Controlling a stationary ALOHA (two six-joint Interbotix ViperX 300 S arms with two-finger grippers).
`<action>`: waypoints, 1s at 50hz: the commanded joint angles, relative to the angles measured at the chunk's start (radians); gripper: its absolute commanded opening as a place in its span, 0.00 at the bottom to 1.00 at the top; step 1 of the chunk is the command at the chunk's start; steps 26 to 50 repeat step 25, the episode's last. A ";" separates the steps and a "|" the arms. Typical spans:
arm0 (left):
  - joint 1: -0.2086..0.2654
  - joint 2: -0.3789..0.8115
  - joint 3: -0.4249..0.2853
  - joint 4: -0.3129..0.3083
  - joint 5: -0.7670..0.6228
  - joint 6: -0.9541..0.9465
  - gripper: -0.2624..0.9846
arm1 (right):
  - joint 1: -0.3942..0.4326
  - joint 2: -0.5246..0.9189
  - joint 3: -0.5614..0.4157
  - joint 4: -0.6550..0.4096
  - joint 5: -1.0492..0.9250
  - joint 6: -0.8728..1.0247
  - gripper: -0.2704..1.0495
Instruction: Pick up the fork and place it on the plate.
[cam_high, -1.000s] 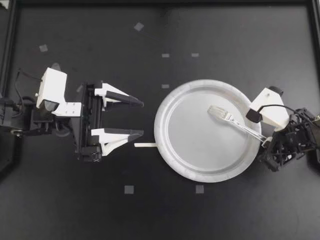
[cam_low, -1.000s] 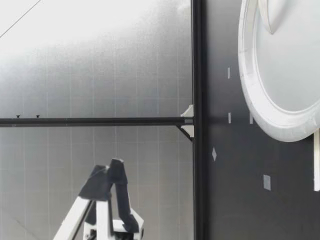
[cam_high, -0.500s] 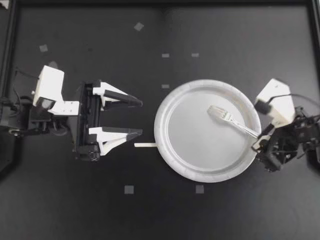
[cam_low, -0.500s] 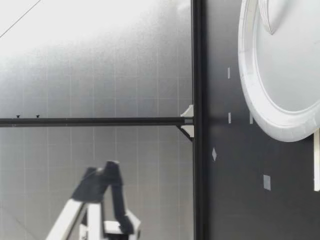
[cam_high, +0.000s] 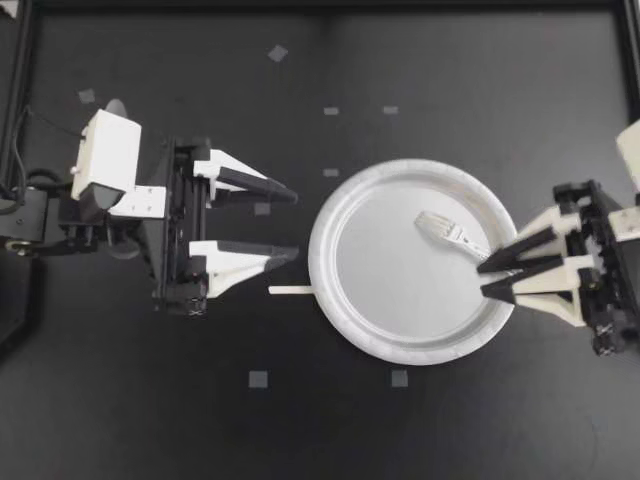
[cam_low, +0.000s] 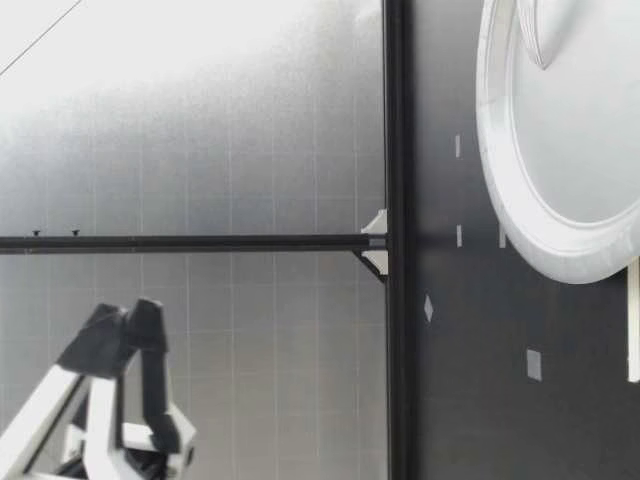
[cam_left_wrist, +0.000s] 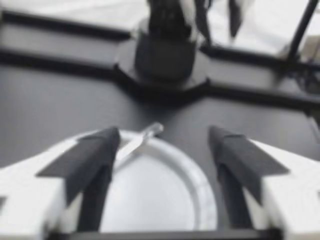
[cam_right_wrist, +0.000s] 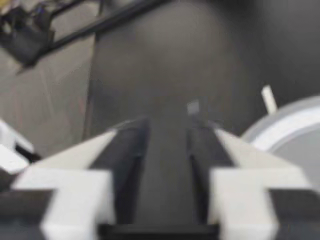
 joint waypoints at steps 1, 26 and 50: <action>0.000 0.006 0.035 0.002 -0.127 0.000 0.59 | 0.002 0.037 0.031 -0.011 -0.094 -0.009 0.38; -0.002 0.074 0.072 0.000 -0.227 0.000 0.29 | -0.002 0.009 0.084 -0.052 -0.219 -0.141 0.19; -0.002 0.074 0.072 0.000 -0.227 0.000 0.29 | -0.002 0.009 0.084 -0.052 -0.219 -0.141 0.19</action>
